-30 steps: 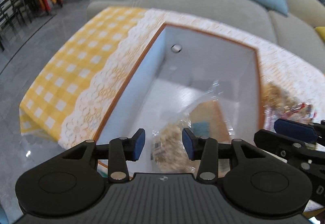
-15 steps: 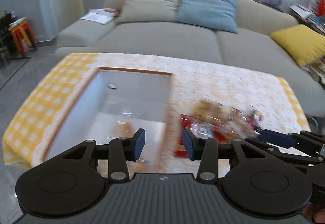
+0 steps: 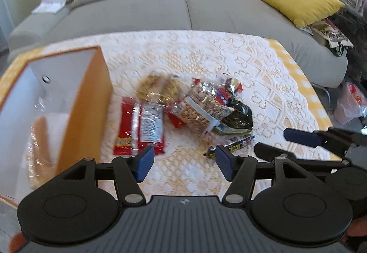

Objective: Organize snacks
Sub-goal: 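Move both grippers back to the snack pile, then grasp the striped peanut bag with the left gripper while the right gripper grasps the black package, then carry the peanut bag with the left gripper while the right gripper carries the black package over the box, then open both grippers to drop the peanut bag and black package into the box, then move both grippers back to the snack pile, then grasp the red packet with the left gripper while the right gripper grasps the dark sausage stick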

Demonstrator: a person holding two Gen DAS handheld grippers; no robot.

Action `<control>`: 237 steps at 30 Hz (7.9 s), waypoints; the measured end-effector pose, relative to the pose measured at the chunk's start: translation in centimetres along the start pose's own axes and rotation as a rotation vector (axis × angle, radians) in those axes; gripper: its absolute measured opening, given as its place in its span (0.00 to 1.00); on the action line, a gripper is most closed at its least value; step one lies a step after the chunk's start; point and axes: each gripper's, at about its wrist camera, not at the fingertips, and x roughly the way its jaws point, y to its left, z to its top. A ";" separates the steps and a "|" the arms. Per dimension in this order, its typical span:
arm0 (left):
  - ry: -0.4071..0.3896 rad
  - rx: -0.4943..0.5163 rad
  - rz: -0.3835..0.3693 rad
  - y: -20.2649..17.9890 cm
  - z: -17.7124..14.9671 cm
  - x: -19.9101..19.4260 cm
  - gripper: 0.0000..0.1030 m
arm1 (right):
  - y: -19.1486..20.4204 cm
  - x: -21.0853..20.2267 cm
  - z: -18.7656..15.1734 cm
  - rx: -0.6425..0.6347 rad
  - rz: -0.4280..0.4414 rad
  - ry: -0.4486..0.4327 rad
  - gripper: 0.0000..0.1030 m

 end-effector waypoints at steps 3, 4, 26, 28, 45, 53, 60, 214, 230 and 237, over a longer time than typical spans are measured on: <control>0.024 -0.051 -0.036 0.0 0.4 0.9 0.70 | -0.6 0.8 -0.1 0.008 -0.004 0.000 0.52; 0.027 -0.065 -0.043 -0.1 0.6 1.1 0.70 | -0.9 1.3 -0.1 0.008 -0.021 0.001 0.52; 0.189 -0.387 -0.013 0.1 5.5 12.2 0.78 | -3.3 9.5 3.2 0.025 -0.008 0.044 0.51; 0.198 -0.395 -0.015 0.1 5.5 12.8 0.81 | -3.0 9.9 2.9 0.011 0.007 0.058 0.51; 0.244 -0.344 0.080 -1.2 6.3 15.1 0.74 | -4.0 12.3 1.6 -0.075 -0.043 0.092 0.65; 0.272 -0.339 0.057 -0.6 6.0 15.8 0.79 | -2.7 13.6 1.0 -0.236 -0.051 0.064 0.75; 0.248 -0.308 0.053 -0.8 5.8 15.2 0.58 | -3.1 13.1 0.9 -0.219 -0.041 0.044 0.68; 0.007 -0.123 0.090 1.4 -2.0 2.8 0.64 | 0.4 3.8 -2.1 -0.038 -0.022 0.025 0.59; -0.012 0.016 0.244 1.8 0.4 7.3 0.66 | -2.2 8.9 -1.2 0.361 0.062 0.193 0.54; -0.027 0.109 0.305 1.6 1.2 9.9 0.68 | -1.9 10.8 -0.3 0.339 0.067 0.190 0.43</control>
